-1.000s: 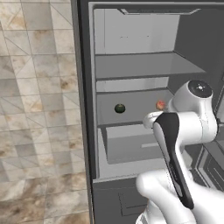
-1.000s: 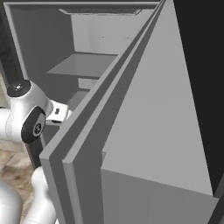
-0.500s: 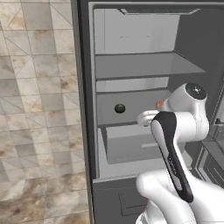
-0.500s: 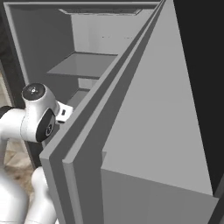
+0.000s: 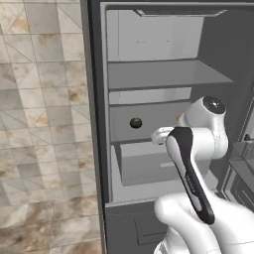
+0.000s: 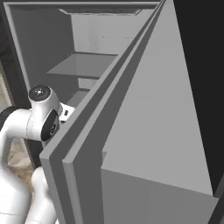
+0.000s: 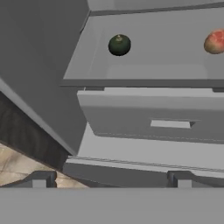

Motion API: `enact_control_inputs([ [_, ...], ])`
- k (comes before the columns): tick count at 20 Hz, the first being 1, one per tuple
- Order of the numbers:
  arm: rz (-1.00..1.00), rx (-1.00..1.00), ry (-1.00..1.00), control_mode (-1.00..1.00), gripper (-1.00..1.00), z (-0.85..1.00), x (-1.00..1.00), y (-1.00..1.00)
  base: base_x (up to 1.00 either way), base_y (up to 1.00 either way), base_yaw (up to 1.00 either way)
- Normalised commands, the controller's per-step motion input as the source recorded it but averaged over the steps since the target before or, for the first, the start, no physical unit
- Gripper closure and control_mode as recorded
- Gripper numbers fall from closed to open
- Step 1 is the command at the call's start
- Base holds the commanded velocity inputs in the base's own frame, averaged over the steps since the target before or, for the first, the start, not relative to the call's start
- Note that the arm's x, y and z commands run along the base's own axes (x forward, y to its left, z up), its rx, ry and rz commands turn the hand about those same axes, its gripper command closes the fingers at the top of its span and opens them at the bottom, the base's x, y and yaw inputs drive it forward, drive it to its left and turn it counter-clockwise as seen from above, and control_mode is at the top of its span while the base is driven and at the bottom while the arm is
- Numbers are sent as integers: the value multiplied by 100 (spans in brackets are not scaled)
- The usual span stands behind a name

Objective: Open the fridge, remove the peach, squash, and shrimp, and place them on any counter.

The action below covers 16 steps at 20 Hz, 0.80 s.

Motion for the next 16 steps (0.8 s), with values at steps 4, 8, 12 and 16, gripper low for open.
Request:
enact_control_inputs([
  [4, 2, 0, 6, -100, -100, -11, 54, 2, 0, 0, 0],
  [8, 0, 0, 2, -100, -100, -16, 51, 12, 0, 0, 0],
  [12, 0, 0, 3, -100, -100, -19, 49, 28, 0, 0, 0],
  [16, 0, 0, 6, -100, -100, -14, 57, 27, 0, 0, 0],
])
